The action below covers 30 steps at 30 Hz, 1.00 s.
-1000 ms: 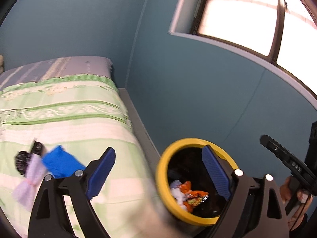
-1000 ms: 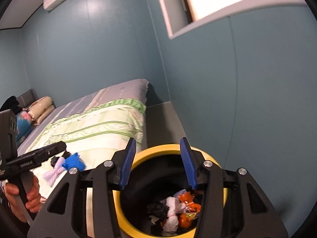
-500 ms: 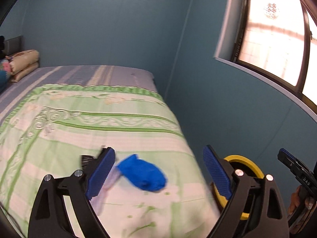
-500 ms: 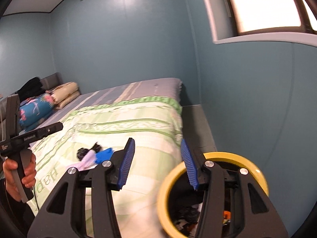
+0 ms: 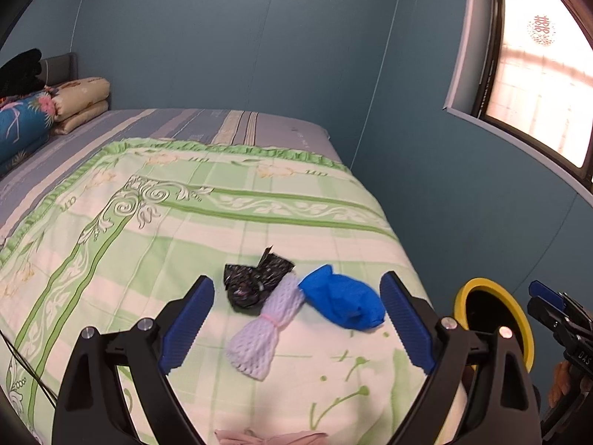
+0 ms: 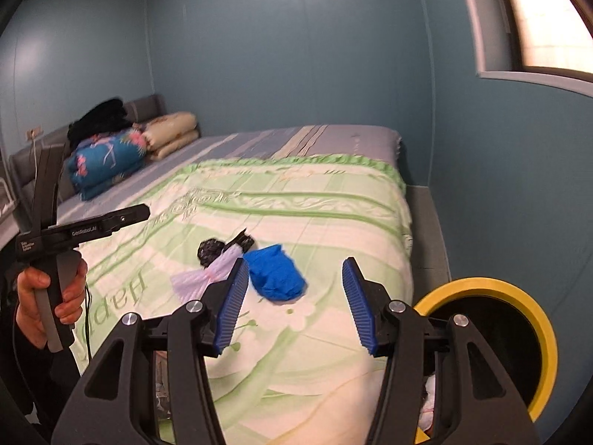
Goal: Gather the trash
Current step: 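Move both tools back over the mesh bundle and blue glove on the bed, then grasp the white mesh bundle with the left tool while the right tool grasps the blue glove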
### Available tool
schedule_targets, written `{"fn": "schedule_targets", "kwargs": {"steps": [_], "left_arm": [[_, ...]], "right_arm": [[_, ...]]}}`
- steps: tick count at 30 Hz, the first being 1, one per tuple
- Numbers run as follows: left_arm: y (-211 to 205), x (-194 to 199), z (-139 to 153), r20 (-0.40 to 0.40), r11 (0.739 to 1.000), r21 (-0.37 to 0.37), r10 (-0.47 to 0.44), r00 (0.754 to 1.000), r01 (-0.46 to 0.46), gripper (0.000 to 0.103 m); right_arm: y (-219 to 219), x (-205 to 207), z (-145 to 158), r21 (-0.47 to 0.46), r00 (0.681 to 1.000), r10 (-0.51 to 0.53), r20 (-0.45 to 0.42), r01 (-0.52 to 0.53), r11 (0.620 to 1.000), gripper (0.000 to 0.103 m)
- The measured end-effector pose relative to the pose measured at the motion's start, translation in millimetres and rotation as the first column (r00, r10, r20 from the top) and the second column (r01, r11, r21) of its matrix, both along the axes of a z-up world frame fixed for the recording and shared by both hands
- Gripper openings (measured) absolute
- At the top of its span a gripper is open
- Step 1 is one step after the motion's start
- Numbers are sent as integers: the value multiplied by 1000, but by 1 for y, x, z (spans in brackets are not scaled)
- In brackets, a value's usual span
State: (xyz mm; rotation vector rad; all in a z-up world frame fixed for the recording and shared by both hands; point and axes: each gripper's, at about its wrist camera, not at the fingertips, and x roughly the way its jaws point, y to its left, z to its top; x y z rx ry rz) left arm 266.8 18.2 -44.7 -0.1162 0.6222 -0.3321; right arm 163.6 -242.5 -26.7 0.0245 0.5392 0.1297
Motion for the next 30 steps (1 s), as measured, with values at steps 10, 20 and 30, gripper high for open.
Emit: {"fn": "schedule_targets", "kwargs": {"steps": [10,20,30], "left_arm": [[9,28,-56,-124,999,50,-4,992,10,87],[4,54,-100,-218,994,98,-30,975,53,87],[-2,71,-122,-265,992,110,-34,964,66,87]], "right_arm": [[25,68,-49,-65,989,50,-138,-60,996,50],[40,134,-96,-42,953,135,-271,-152,987,50],[54,166,-119,-35,933,158,-322,-179,983,50]]}}
